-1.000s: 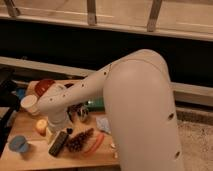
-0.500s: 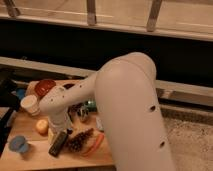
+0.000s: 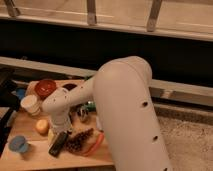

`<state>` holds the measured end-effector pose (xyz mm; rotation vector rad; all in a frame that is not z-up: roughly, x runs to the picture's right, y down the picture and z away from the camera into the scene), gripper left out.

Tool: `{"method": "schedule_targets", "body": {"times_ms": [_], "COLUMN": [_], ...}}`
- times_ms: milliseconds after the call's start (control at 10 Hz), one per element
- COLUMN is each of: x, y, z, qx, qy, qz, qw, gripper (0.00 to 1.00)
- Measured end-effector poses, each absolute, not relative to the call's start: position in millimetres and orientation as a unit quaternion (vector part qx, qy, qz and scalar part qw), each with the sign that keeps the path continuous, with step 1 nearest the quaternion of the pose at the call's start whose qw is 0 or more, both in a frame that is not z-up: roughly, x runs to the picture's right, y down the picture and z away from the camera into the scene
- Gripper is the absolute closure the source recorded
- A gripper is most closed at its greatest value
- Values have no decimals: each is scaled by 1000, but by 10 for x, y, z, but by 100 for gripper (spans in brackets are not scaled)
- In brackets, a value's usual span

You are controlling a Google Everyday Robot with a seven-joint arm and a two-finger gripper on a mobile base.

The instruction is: Place eraser in plastic cup

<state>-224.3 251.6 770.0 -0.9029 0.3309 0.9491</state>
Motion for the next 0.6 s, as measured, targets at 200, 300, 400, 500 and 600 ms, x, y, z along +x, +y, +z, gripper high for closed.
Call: {"method": "schedule_targets", "body": {"times_ms": [200,300,400,500,600], "x": [-2283,-2302,-2317,-2347,-2353], "y": [2604,2654,2672,2693,2695], "z": [7768,7805,7823,7818,7821], "qx": [-427,-433,-437,-443,-444], "qy": [159,162,163,161,160], "qz": [439,440,442,445,446], "qw": [775,770,766,762,761], "gripper": [20,20,20,20,25]}}
